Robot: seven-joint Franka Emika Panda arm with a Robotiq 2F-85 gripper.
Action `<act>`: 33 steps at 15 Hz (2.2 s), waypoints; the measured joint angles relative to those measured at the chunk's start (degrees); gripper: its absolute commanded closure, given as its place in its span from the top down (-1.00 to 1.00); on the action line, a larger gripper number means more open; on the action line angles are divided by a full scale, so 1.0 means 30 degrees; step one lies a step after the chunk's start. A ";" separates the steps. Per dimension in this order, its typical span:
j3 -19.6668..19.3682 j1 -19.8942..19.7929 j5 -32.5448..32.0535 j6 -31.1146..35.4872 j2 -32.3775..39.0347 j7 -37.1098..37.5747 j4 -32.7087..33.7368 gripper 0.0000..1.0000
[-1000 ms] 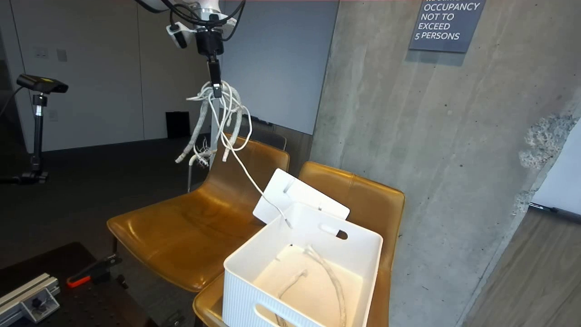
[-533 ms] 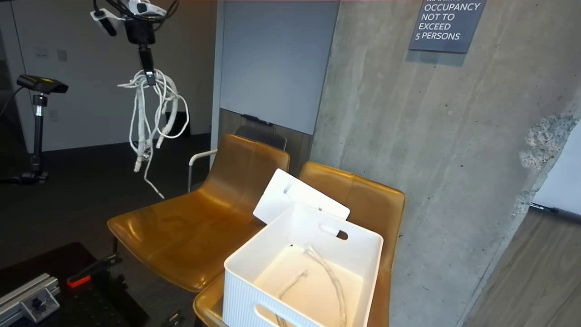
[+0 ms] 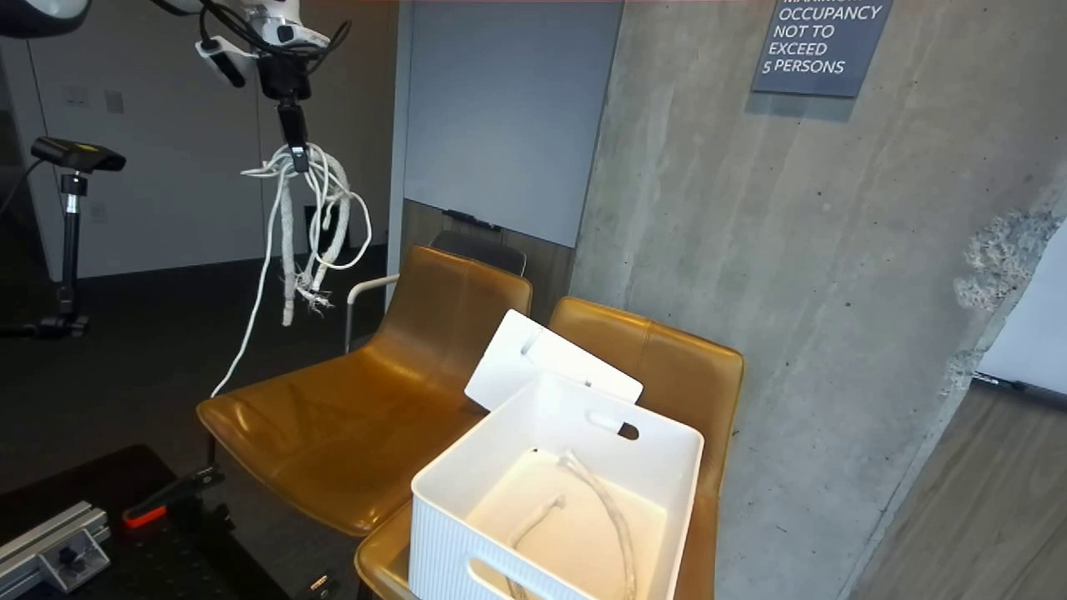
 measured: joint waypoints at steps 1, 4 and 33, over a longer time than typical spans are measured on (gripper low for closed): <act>-0.0131 -0.0468 0.0005 0.0000 -0.0016 -0.0009 -0.0035 -0.94; -0.0737 -0.1990 0.0004 0.0025 -0.0111 -0.0077 -0.0723 -0.94; 0.0803 -0.6996 0.0148 0.4233 -0.2049 0.0446 -0.7400 0.99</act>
